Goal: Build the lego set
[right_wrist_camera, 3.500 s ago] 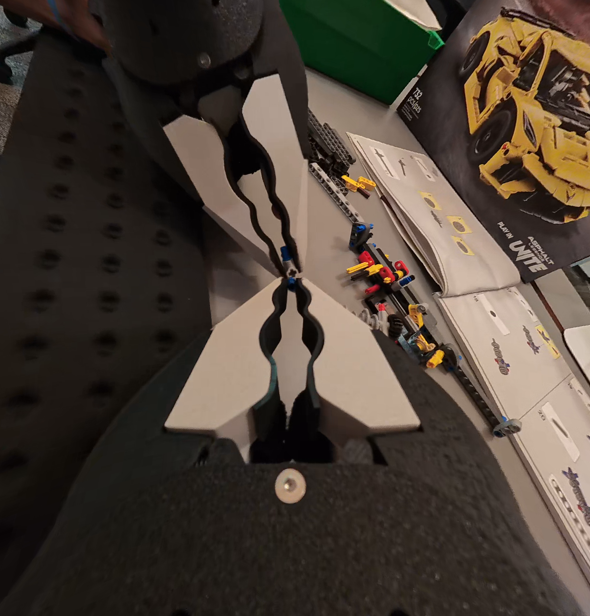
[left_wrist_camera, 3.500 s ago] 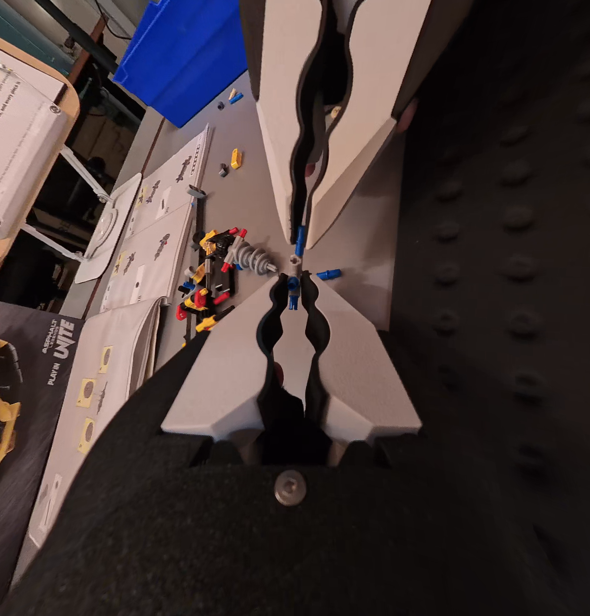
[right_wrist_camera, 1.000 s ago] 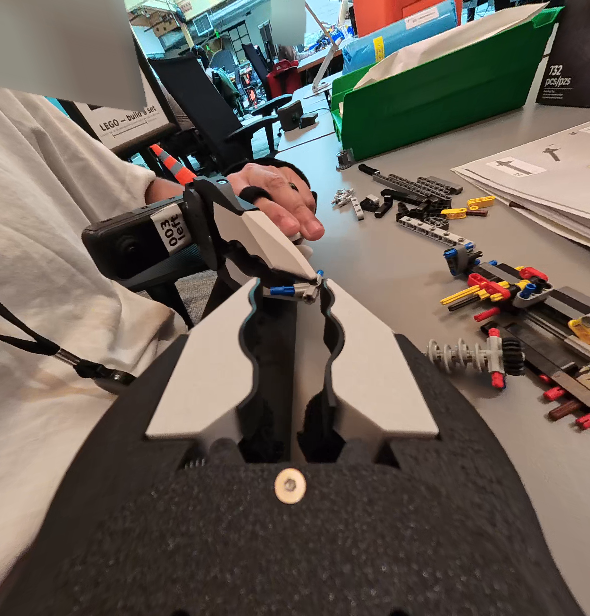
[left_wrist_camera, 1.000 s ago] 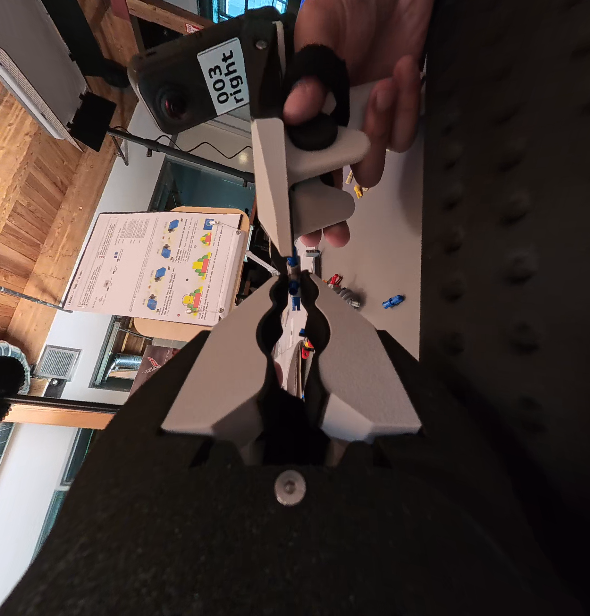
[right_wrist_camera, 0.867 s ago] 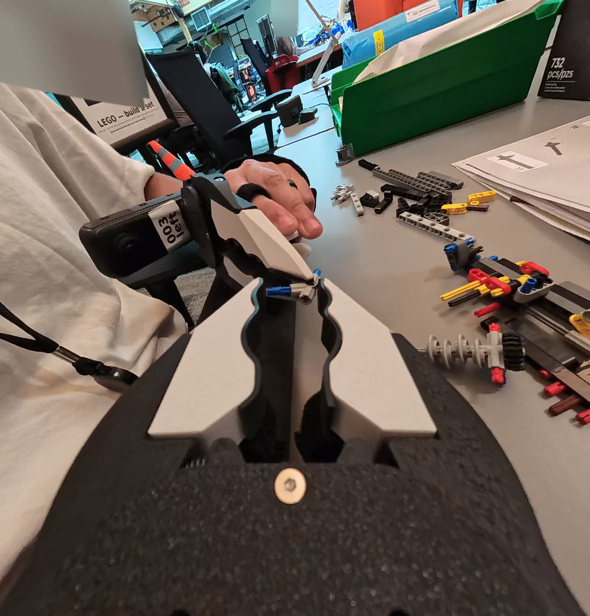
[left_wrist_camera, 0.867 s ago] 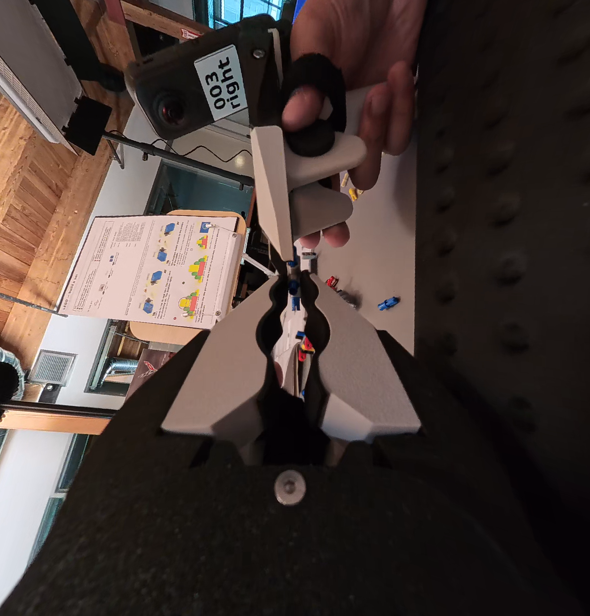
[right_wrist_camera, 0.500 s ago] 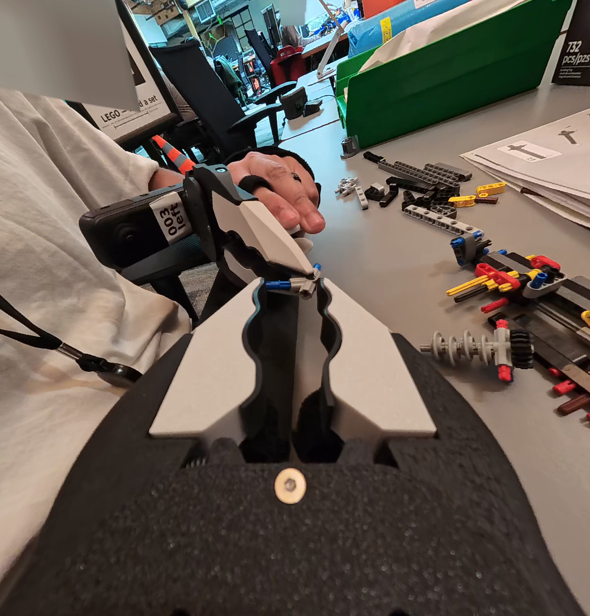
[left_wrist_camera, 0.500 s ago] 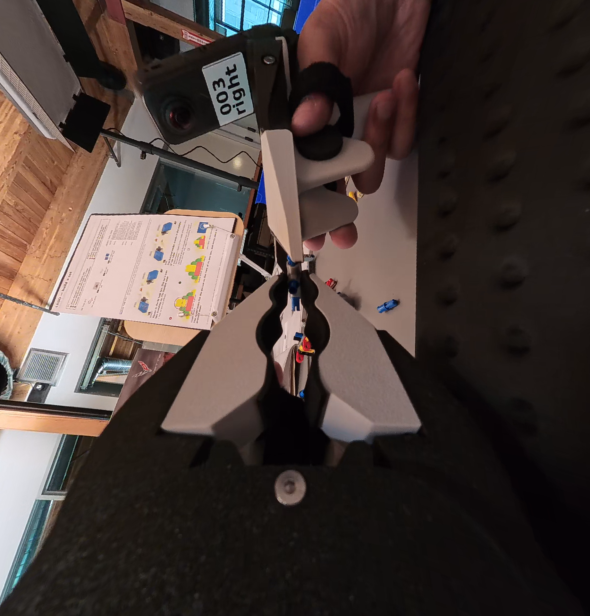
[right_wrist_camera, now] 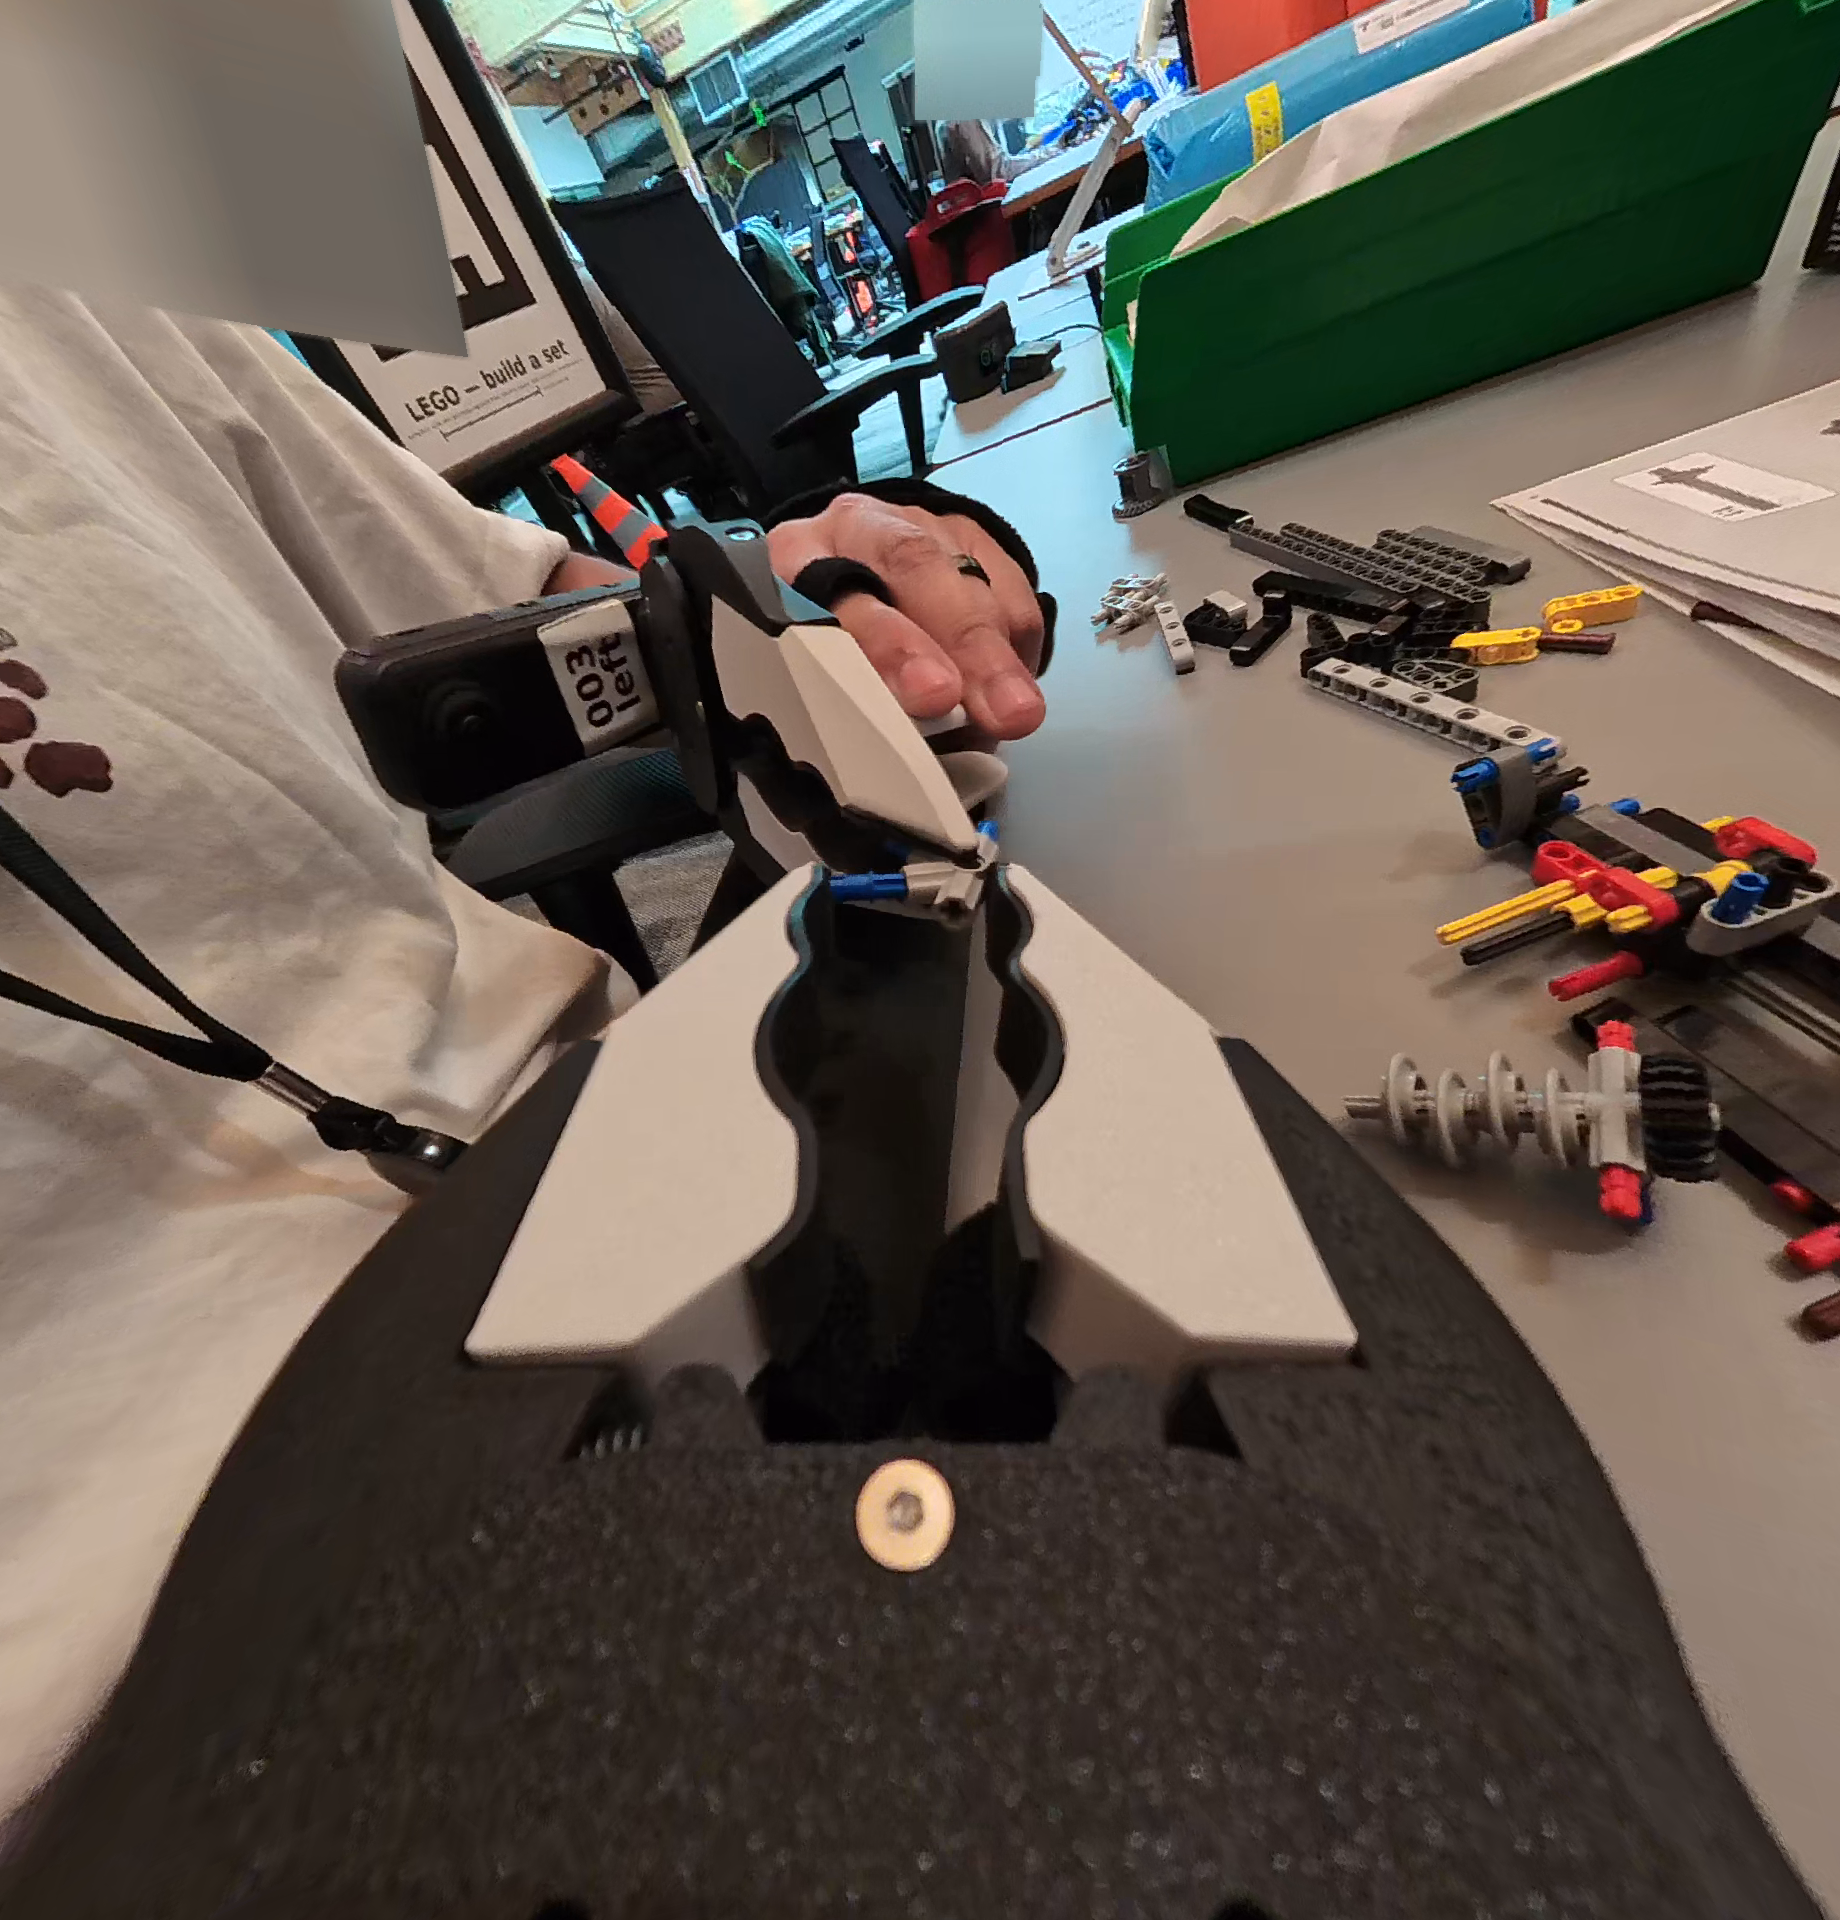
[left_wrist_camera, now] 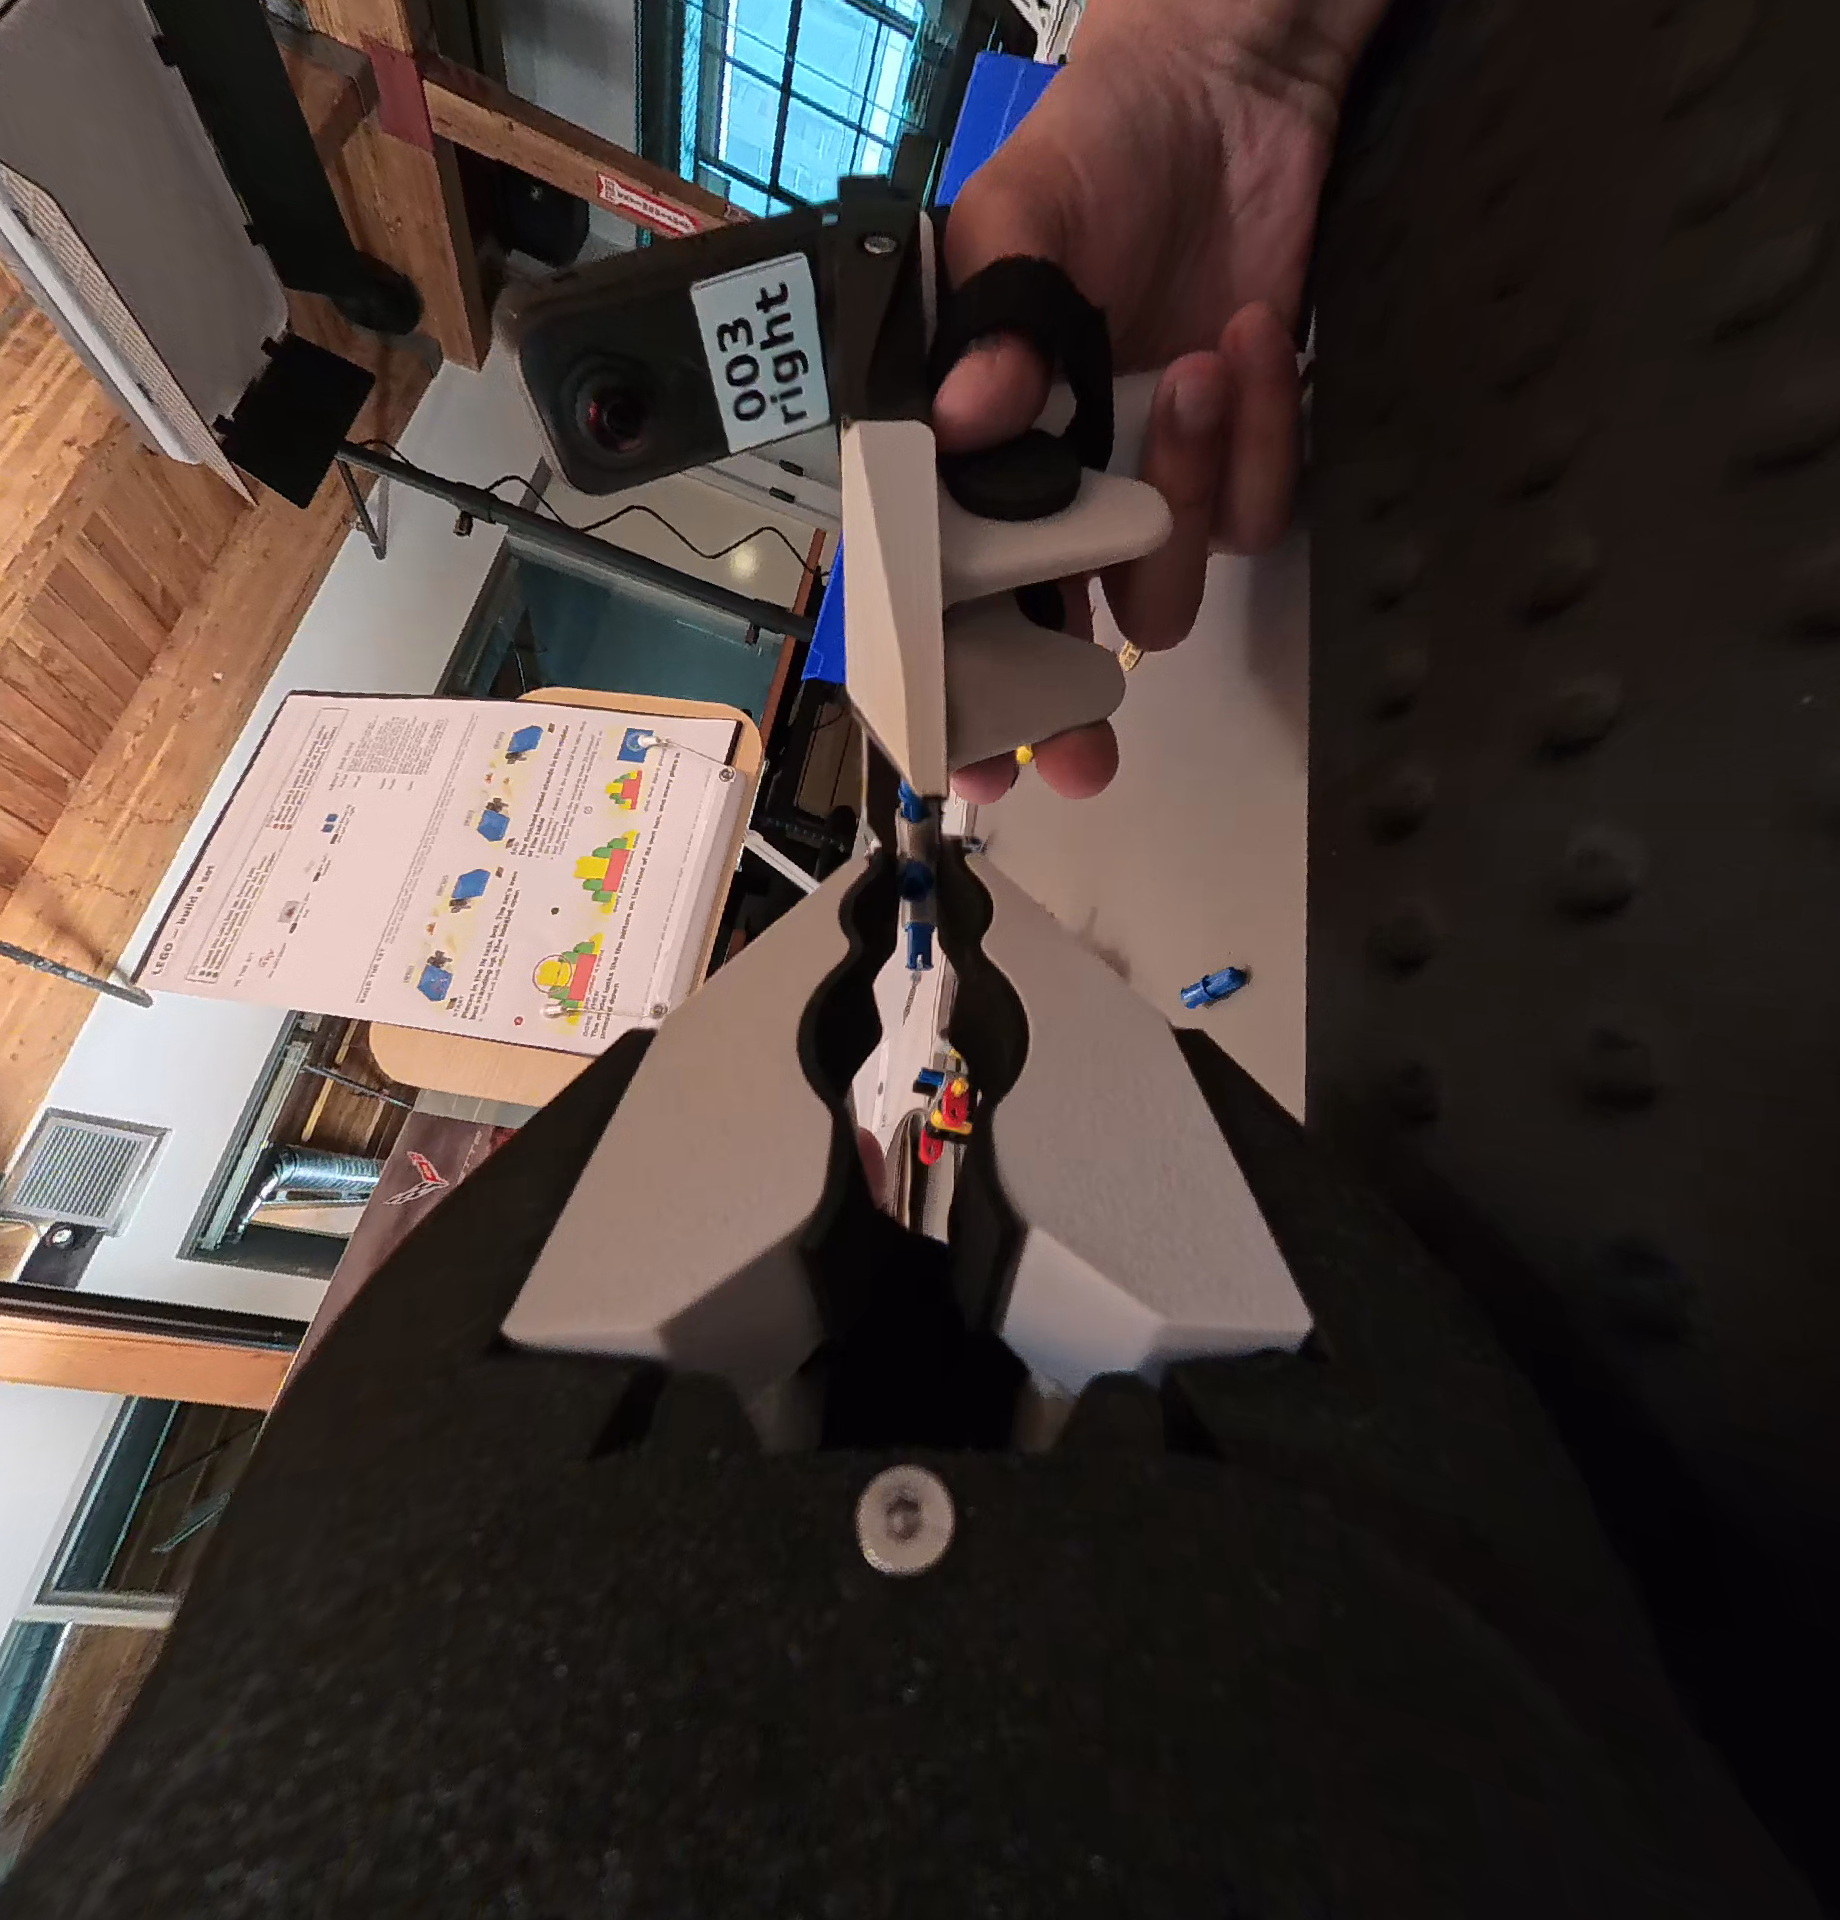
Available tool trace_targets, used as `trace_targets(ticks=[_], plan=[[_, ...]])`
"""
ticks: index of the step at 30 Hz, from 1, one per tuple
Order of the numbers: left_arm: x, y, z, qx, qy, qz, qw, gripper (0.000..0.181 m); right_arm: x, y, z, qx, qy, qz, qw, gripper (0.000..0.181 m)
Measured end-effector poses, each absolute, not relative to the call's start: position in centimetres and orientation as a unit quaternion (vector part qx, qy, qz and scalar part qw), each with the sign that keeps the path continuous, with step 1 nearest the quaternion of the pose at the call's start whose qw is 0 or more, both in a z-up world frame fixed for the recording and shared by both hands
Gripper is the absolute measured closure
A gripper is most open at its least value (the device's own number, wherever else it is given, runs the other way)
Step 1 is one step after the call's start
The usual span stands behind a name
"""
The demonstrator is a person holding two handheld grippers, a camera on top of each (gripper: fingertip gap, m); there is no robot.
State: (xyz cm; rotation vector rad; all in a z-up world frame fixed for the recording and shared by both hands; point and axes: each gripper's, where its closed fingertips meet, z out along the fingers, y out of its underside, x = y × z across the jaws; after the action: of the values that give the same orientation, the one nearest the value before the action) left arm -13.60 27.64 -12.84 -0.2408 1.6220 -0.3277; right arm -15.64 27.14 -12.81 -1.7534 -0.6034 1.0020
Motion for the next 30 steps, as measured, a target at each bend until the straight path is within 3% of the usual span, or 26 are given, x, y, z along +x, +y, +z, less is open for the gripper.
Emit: trace_targets(ticks=[20, 24, 30], plan=[[-13.9, 26.1, -12.9, -0.082, 0.729, -0.219, 0.643, 0.176, -16.1, 25.7, -12.7, -0.706, -0.268, 0.483, 0.444, 0.153], [-13.5, 27.4, -12.6, -0.146, 0.73, -0.241, 0.622, 0.175, -15.7, 27.0, -12.1, -0.714, -0.217, 0.513, 0.425, 0.153], [-12.3, 30.6, -13.4, -0.242, 0.73, -0.215, 0.602, 0.175, -13.7, 29.8, -12.4, -0.745, -0.201, 0.393, 0.499, 0.15]])
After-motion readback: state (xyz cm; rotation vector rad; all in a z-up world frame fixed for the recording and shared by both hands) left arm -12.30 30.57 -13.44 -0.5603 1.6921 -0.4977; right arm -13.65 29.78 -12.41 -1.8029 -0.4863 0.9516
